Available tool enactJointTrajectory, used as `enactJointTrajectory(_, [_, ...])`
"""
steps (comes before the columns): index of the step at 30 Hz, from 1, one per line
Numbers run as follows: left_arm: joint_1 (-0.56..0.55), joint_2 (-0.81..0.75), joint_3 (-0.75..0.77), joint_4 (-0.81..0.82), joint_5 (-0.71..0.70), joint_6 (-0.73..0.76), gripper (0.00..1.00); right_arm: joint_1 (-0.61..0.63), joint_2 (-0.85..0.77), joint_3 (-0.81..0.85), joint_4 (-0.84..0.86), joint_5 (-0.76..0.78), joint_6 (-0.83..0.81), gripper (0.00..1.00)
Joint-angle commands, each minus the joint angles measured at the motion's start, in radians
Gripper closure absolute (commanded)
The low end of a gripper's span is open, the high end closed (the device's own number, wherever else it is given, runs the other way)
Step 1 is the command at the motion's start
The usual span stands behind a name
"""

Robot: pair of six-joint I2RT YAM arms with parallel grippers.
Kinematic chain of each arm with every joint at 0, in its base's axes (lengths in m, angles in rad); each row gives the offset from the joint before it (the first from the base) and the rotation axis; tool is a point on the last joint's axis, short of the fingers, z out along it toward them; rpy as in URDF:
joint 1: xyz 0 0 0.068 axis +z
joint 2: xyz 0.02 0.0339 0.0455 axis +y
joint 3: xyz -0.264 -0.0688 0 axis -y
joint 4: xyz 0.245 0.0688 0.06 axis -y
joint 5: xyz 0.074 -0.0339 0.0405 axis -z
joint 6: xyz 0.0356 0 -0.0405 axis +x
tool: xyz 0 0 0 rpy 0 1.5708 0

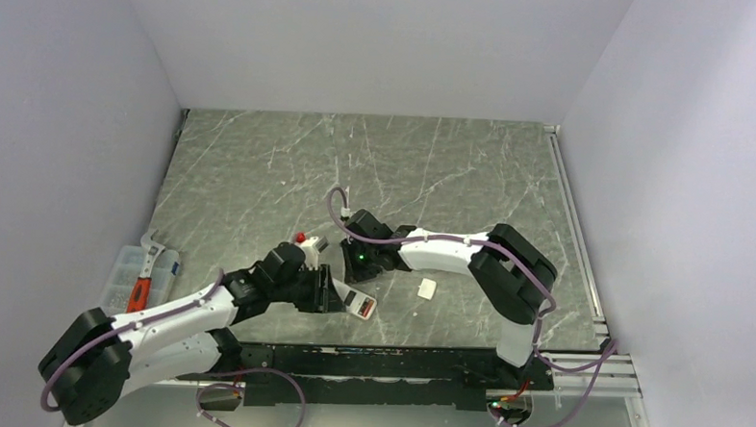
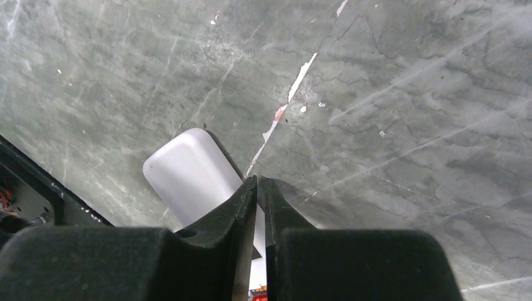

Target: Load the batteries into the remote control

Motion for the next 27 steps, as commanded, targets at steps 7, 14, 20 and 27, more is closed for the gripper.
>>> enactJointTrajectory(7, [-0.005,-0.171,0.028,-0.188,-0.069,0.0,0.51,-0.011,-0.146,0.017,-0.169,0.127,-0.066,0.64])
enactJointTrajectory(14, [-0.005,-0.207,0.05,-0.236,-0.083,0.023,0.48,-0.035,-0.311,-0.046,-0.267,0.22,-0.087,0.52])
enactJointTrajectory(20, [-0.005,-0.196,0.07,-0.235,-0.072,0.063,0.47,-0.059,-0.447,-0.094,-0.334,0.279,-0.203,0.39])
enactJointTrajectory(27, [-0.004,-0.187,0.093,-0.237,-0.06,0.099,0.43,-0.087,-0.499,-0.1,-0.385,0.267,-0.409,0.24])
